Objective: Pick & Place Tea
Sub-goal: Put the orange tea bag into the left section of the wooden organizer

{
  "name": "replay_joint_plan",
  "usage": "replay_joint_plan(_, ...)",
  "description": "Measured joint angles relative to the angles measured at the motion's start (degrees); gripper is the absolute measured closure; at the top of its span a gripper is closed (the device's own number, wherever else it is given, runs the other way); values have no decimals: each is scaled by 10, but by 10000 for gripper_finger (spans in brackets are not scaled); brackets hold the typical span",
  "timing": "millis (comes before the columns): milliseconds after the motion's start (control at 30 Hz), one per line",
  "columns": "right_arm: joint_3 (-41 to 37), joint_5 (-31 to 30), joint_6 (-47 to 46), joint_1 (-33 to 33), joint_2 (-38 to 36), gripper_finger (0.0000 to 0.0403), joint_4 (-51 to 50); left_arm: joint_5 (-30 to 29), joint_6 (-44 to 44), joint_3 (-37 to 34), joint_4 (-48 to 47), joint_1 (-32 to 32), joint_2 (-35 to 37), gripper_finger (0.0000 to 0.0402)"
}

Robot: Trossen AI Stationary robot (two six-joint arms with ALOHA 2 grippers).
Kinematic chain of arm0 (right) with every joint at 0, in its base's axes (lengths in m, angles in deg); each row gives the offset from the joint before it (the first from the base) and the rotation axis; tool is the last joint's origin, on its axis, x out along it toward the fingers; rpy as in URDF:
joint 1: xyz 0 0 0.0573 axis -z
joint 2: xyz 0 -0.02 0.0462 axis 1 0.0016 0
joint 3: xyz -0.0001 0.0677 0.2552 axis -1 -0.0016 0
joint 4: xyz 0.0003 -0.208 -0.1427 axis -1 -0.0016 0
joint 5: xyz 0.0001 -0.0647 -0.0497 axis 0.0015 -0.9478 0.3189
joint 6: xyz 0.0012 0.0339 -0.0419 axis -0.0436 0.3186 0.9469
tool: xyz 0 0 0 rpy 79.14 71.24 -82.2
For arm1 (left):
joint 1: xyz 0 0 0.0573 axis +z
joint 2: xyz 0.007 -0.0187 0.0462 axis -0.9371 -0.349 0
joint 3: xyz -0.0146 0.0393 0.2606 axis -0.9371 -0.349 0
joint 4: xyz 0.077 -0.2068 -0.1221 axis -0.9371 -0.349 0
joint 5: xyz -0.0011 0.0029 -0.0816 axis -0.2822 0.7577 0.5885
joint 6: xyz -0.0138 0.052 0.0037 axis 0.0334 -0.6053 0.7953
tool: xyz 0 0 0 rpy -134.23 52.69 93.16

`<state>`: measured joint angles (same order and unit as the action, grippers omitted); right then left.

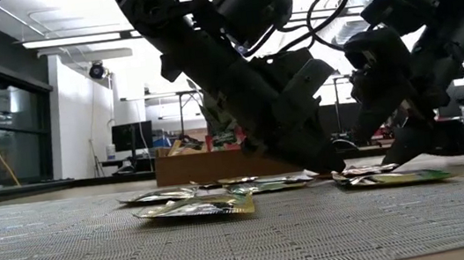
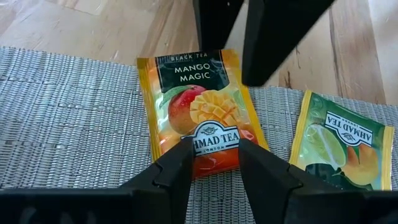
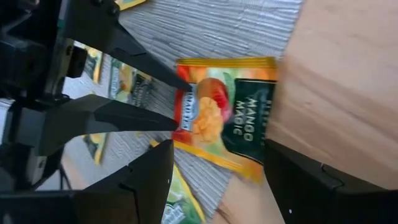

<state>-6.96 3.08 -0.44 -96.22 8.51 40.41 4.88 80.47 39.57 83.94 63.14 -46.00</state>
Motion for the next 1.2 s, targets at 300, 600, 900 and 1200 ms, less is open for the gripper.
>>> replay_joint_plan(300, -1, -6, -16, 2, 17, 181, 12, -1, 0, 0, 0, 0, 0, 270)
replay_joint_plan(600, -2, -5, -11, 17, 19, 320, 2, 1, -8, 0, 0, 0, 0, 270)
replay_joint_plan(900, -2, -15, 2, 17, 20, 398, -8, 1, -11, 0, 0, 0, 0, 270)
replay_joint_plan(1200, -2, -15, 16, 17, 19, 402, -10, -6, -43, 0, 0, 0, 2, 270)
